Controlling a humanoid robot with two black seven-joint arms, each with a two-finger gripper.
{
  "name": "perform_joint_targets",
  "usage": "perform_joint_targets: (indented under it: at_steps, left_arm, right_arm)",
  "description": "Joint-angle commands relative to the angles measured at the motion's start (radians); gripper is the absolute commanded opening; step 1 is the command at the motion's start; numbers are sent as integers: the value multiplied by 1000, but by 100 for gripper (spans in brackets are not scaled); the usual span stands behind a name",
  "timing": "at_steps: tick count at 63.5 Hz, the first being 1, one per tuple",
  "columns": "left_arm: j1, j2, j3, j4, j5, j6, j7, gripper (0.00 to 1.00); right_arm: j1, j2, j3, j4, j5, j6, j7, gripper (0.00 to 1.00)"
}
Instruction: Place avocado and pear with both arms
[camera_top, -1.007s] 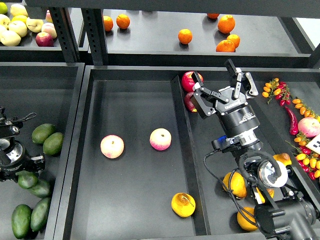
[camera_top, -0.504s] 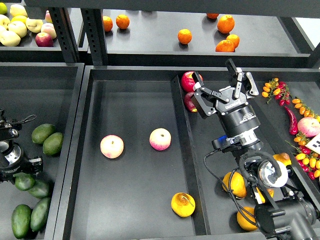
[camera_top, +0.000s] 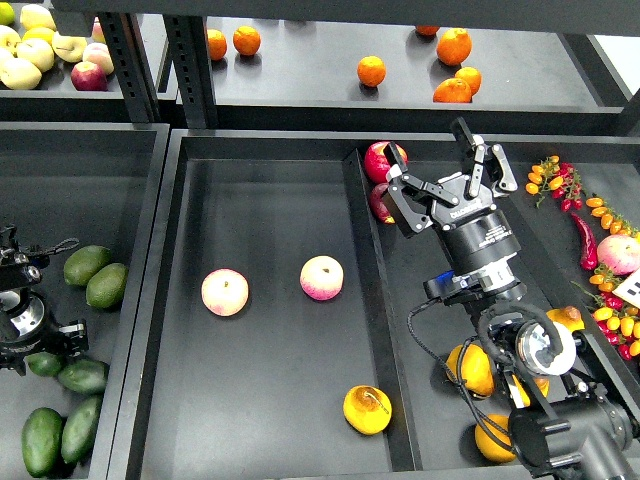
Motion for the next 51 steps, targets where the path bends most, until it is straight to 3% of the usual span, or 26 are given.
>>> perform_joint_targets:
  at_steps: [1, 26, 51]
  left_arm:
    - [-18, 11, -45, -6, -1, 0, 0, 89]
    - [-59, 94, -307, 0, -67, 0, 0, 95]
    - [-50, 158, -502, -4, -405, 0, 0, 97]
  right_arm:
    - [0, 0, 0, 0, 0, 0, 0, 100]
    - [0, 0, -18, -5, 0, -5, -3, 100]
    - [-29, 0, -80, -6, 0, -10, -18, 100]
